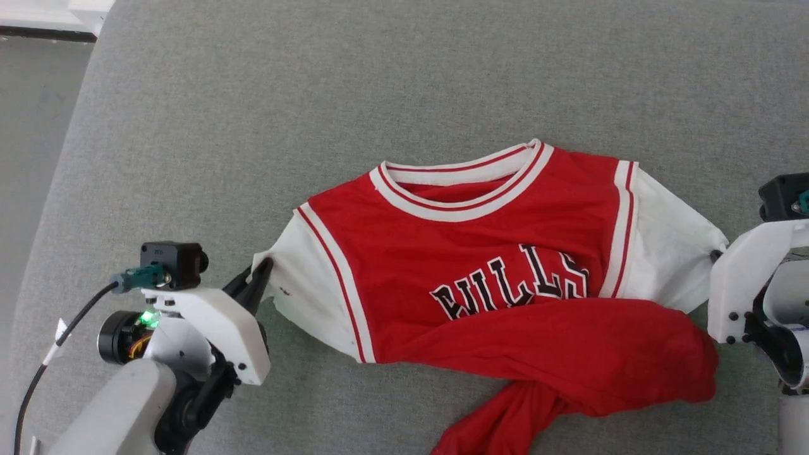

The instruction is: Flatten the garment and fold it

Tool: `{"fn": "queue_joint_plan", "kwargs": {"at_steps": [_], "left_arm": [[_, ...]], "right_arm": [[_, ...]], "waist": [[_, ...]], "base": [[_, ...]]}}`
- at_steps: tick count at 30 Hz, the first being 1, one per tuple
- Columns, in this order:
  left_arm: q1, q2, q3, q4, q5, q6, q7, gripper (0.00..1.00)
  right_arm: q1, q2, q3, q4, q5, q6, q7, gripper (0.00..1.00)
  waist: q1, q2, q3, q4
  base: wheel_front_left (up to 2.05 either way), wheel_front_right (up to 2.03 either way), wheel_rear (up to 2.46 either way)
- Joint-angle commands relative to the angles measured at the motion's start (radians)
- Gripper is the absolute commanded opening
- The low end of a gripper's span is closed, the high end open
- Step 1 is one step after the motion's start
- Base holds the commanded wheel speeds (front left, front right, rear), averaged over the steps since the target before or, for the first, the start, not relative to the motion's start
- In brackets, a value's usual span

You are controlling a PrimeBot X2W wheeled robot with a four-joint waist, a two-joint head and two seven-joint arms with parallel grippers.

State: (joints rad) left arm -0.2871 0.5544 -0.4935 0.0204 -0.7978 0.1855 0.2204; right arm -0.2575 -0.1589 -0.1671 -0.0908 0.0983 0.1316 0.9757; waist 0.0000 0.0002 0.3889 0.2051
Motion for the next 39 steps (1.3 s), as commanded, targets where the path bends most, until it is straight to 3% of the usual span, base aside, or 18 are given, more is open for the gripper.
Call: {"fn": "queue_joint_plan", "kwargs": {"at_steps": [1, 9, 17, 28, 34, 39], "left_arm": [[-0.012, -0.005, 0.008, 0.005, -0.006, -0.006, -0.007, 0.0], [-0.019, -0.019, 0.047, 0.006, -0.017, 0.005, -0.068, 0.0], [-0.107, -0.003, 0.071, -0.017, 0.032, 0.031, -0.095, 0.0], [-0.428, -0.018, 0.042, 0.039, 0.131, 0.026, -0.037, 0.0], [-0.635, -0.056, 0.021, 0.142, 0.177, 0.009, -0.016, 0.0], [-0.791, -0.055, 0.028, 0.261, 0.197, -0.007, 0.013, 0.0]], "right_arm": [[0.009, 0.013, 0.0, 0.032, 0.0, -0.001, 0.003, 0.0], [-0.063, 0.047, -0.01, 0.04, -0.001, -0.001, -0.196, 0.0], [-0.194, 0.084, 0.045, 0.087, 0.04, -0.001, -0.399, 0.0], [-0.484, 0.051, 0.144, 0.205, 0.009, -0.001, -0.515, 0.0], [-0.672, 0.04, 0.189, 0.327, -0.031, -0.001, -0.554, 0.0], [-0.837, 0.052, 0.198, 0.46, -0.088, -0.001, -0.593, 0.0]], "waist": [[0.0, -0.0002, -0.007, -0.004], [0.0, -0.0002, -0.087, -0.035], [0.0, -0.0002, -0.189, -0.092], [0.0, -0.0002, -0.281, -0.134], [0.0, -0.0002, -0.309, -0.156], [0.0, -0.0002, -0.311, -0.191]], "base": [[0.0, 0.0, 0.0], [0.0, 0.0, 0.0], [0.0, 0.0, 0.0], [0.0, 0.0, 0.0], [0.0, 0.0, 0.0], [0.0, 0.0, 0.0]]}}
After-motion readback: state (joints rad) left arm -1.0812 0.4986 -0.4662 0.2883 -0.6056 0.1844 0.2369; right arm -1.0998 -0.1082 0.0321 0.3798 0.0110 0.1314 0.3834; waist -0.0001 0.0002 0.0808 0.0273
